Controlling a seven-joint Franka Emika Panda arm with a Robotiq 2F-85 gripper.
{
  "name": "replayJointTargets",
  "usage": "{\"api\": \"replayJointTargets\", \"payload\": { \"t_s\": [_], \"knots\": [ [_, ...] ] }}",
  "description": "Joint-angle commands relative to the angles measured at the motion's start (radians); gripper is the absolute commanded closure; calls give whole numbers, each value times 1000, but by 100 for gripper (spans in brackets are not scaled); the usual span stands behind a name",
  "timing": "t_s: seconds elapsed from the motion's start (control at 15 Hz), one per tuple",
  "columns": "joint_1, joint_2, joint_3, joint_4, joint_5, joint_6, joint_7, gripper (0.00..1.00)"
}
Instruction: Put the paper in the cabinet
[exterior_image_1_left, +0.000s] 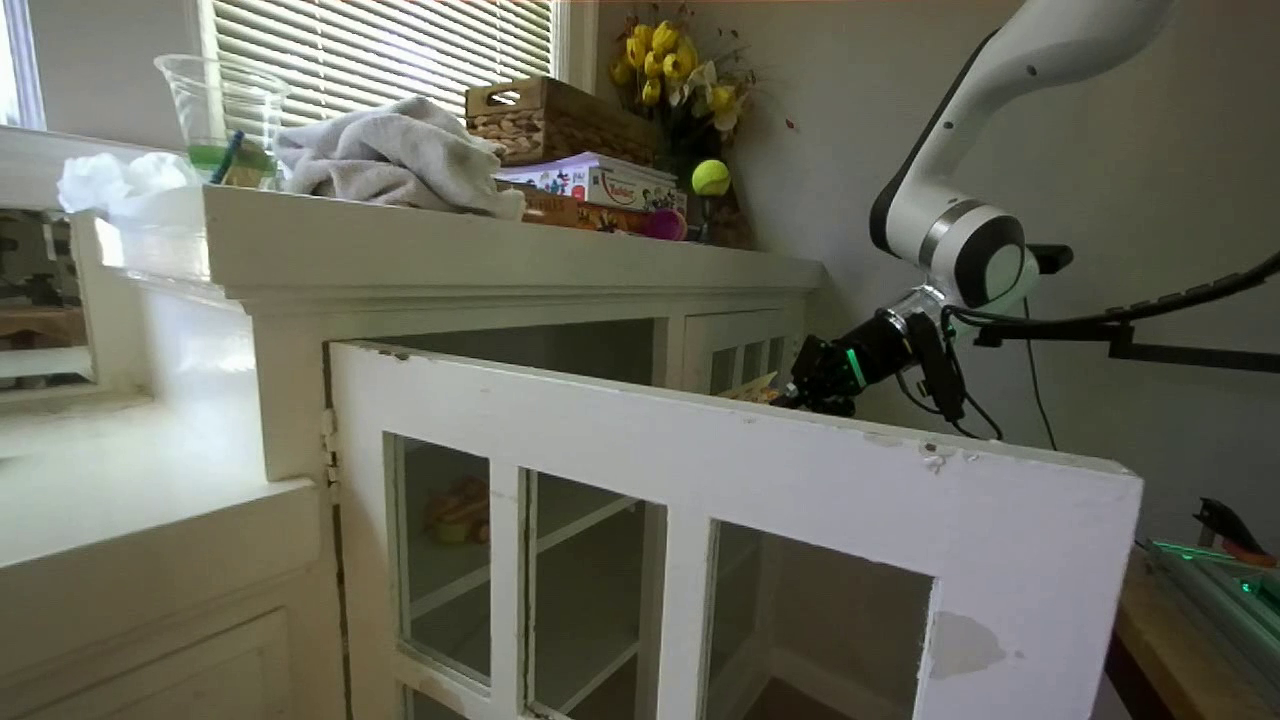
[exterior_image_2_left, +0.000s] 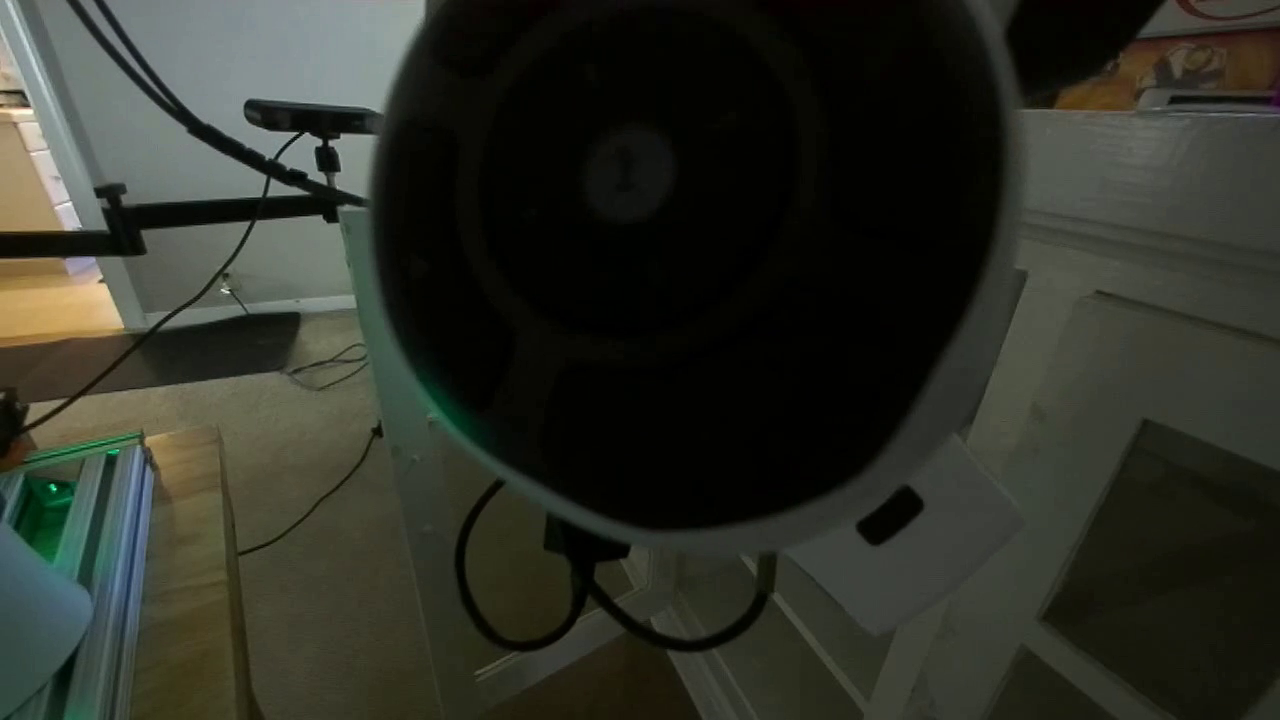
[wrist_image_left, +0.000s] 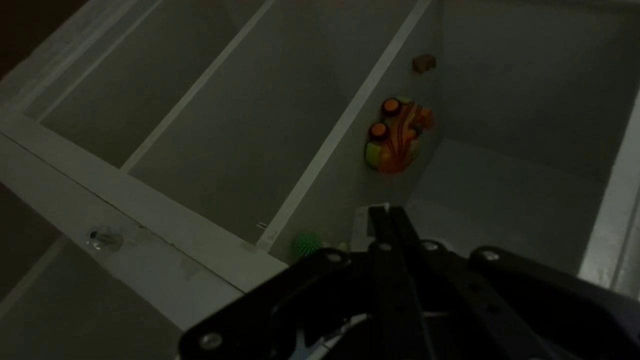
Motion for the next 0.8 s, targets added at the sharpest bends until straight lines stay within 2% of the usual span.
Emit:
{"api": "replayJointTargets", "payload": {
  "t_s": [0.0,0.73],
  "knots": [
    [8,12,4,-18,46,-14,-51,99],
    [14,32,4,-40,35,-66,-100,99]
  ]
}}
